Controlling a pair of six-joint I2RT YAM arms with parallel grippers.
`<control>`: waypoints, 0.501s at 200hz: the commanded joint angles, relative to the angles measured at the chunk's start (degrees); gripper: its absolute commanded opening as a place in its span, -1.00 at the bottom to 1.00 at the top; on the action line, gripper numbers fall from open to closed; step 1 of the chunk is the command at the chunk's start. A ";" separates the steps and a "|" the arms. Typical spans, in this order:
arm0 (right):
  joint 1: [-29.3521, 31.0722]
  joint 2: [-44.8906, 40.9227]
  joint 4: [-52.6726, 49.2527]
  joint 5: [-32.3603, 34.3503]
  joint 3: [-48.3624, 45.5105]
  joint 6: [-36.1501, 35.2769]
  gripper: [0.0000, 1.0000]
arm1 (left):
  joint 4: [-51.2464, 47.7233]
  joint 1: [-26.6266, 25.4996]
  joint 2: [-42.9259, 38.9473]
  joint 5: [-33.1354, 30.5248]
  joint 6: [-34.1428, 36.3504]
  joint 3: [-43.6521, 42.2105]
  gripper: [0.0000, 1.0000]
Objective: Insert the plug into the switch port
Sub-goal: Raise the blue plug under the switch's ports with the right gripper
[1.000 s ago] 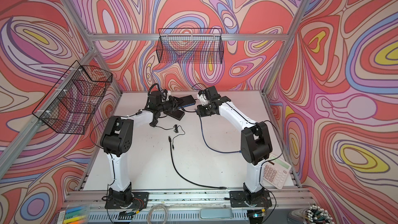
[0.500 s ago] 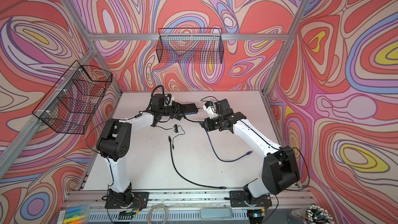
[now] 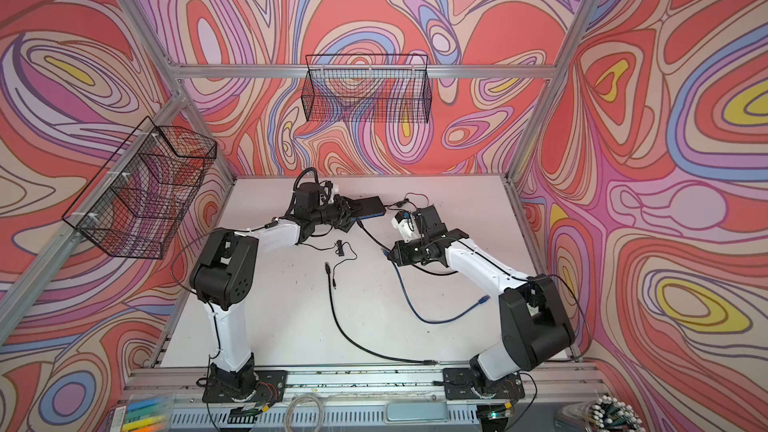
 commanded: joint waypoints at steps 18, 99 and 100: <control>4.45 4.03 1.16 -1.25 3.34 -0.42 -1.00 | 3.22 -0.89 2.37 -0.57 -2.02 6.08 -0.91; 6.27 -3.99 -0.87 -1.10 5.15 0.15 -1.00 | 2.76 -0.68 3.66 -0.55 -0.41 4.69 -0.91; 6.27 -4.18 -1.02 -1.04 5.15 0.11 -1.00 | 2.68 -0.67 3.66 -0.59 -0.28 4.65 -0.91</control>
